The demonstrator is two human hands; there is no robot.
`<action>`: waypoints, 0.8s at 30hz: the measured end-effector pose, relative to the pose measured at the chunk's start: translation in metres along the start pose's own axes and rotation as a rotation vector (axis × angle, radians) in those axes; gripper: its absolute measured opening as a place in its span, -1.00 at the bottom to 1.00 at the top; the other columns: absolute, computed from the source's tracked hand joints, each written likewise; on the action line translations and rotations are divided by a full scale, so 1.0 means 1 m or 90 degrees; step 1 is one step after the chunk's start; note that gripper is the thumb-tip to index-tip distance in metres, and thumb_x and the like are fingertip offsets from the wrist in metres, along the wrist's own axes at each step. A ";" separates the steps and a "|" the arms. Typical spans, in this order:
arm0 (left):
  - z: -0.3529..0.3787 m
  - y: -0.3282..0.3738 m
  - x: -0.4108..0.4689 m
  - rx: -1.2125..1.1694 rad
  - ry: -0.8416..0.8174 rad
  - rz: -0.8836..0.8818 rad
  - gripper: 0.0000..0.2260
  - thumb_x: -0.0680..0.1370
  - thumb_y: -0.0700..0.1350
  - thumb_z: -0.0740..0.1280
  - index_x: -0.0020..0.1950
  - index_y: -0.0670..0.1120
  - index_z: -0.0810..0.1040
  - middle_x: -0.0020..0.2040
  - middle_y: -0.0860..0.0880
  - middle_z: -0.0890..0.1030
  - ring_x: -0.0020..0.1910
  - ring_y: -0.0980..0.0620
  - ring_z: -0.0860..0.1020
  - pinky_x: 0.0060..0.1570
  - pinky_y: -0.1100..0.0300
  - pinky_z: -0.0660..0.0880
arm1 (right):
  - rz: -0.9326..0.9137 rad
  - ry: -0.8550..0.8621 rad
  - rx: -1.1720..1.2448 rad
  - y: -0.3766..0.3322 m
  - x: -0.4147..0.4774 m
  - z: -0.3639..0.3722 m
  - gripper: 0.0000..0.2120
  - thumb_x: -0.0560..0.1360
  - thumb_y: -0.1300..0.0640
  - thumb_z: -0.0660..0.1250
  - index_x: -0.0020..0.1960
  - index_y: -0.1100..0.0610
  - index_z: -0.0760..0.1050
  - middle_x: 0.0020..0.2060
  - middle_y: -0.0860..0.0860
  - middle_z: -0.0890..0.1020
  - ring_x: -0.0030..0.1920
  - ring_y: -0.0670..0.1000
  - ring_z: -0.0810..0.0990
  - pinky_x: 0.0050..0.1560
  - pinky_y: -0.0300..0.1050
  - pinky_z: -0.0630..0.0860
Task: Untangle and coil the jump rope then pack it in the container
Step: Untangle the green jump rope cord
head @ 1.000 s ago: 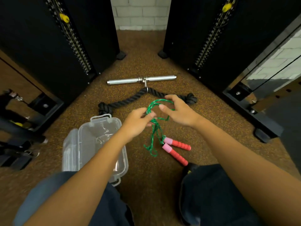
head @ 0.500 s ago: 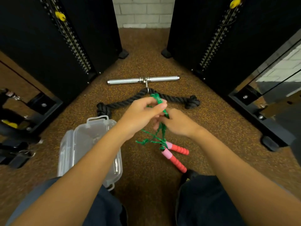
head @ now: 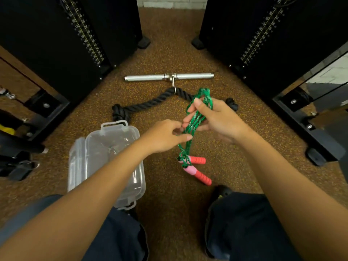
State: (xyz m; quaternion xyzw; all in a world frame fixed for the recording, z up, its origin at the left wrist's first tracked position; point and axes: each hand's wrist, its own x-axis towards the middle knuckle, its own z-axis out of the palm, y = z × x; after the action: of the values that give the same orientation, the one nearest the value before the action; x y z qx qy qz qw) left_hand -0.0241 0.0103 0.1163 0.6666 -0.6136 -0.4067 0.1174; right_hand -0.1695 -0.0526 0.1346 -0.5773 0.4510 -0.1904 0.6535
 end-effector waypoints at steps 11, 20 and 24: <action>-0.017 -0.020 -0.002 -0.247 0.083 -0.060 -0.74 0.60 0.03 0.12 -0.14 -0.08 0.47 -0.15 -0.09 0.54 0.02 -0.21 0.55 0.16 -0.13 0.44 | 0.093 0.201 -0.266 0.021 0.018 -0.007 -0.60 0.54 -0.12 0.19 0.17 0.16 0.47 -0.17 -0.04 0.51 -0.13 -0.02 0.46 -0.12 -0.17 0.42; -0.041 -0.017 -0.002 -0.569 0.126 -0.156 -0.78 0.60 0.00 0.16 -0.18 -0.06 0.47 -0.34 0.00 0.50 -0.28 0.08 0.42 -0.04 0.19 0.38 | 0.143 0.279 -0.449 0.018 0.011 -0.022 -0.66 0.59 0.02 0.13 0.21 0.24 0.43 -0.07 0.15 0.54 -0.24 0.05 0.48 -0.26 -0.15 0.36; -0.035 -0.006 -0.004 -0.561 0.077 -0.121 -0.71 0.59 0.01 0.19 -0.31 -0.01 0.46 -0.50 0.10 0.35 -0.34 0.06 0.30 -0.22 0.17 0.23 | 0.060 0.157 -0.502 0.013 0.009 -0.005 -0.59 0.53 0.02 0.25 0.34 0.12 0.33 0.30 0.11 0.39 0.30 0.11 0.38 0.33 0.01 0.32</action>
State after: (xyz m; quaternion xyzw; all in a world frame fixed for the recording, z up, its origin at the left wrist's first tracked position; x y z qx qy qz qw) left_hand 0.0046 0.0031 0.1359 0.6290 -0.3100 -0.5981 0.3880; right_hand -0.1727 -0.0588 0.1197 -0.7346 0.5905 -0.0408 0.3316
